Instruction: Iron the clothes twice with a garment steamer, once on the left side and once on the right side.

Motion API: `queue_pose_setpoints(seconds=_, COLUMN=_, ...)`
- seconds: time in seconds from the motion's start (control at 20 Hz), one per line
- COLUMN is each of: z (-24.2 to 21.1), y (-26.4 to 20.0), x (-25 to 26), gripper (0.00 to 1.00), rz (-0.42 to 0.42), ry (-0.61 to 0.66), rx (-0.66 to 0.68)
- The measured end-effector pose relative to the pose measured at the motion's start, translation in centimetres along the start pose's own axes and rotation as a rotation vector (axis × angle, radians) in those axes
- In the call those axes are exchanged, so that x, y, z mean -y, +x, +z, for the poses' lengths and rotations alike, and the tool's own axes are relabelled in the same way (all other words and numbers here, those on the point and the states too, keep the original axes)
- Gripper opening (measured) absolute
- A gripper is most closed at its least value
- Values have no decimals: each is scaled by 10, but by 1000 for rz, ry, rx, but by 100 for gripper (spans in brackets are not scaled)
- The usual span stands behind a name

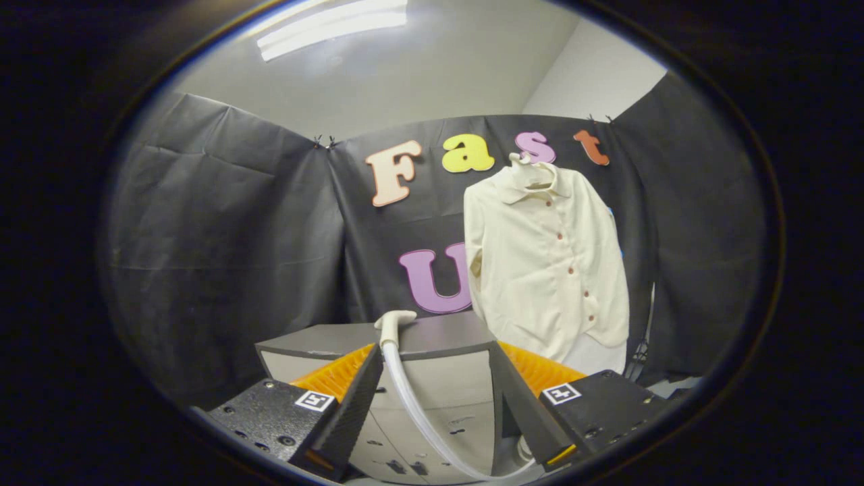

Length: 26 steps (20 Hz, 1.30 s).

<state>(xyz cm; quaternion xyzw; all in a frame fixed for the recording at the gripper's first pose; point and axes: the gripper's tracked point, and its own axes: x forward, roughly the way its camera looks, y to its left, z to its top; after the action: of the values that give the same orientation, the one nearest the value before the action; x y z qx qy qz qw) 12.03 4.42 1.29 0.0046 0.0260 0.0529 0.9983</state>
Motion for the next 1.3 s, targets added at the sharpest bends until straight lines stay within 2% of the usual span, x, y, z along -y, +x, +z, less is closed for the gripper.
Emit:
queue_pose_setpoints(seconds=0.25, z=8, y=75, x=-10, gripper=96, rz=18, ry=-126, rx=-95)
queue_pose_setpoints(seconds=0.35, z=5, y=109, x=-29, gripper=96, rz=62, ry=-174, rx=-137)
queue_pose_setpoints(seconds=0.5, z=-26, y=155, x=-61, gripper=96, rz=151, ry=-267, rx=-271)
queue_pose_setpoints(seconds=0.75, z=-69, y=203, x=-111, gripper=97, rz=274, ry=-334, rx=-438)
queue_pose_setpoints(seconds=0.8, z=-78, y=212, x=-119, gripper=97, rz=285, ry=-331, rx=-469)
queue_pose_setpoints(seconds=0.95, z=-105, y=239, x=-121, gripper=96, rz=249, ry=-369, rx=-591)
queue_pose_setpoints(seconds=1.15, z=-132, y=267, x=-109, gripper=88, rz=173, ry=-416, rx=-742)
queue_pose_setpoints(seconds=1.25, z=-141, y=274, x=-107, gripper=70, rz=136, ry=-342, rx=-794)
queue_pose_setpoints(seconds=1.3, z=-140, y=275, x=-109, gripper=57, rz=136, ry=-296, rx=-820)
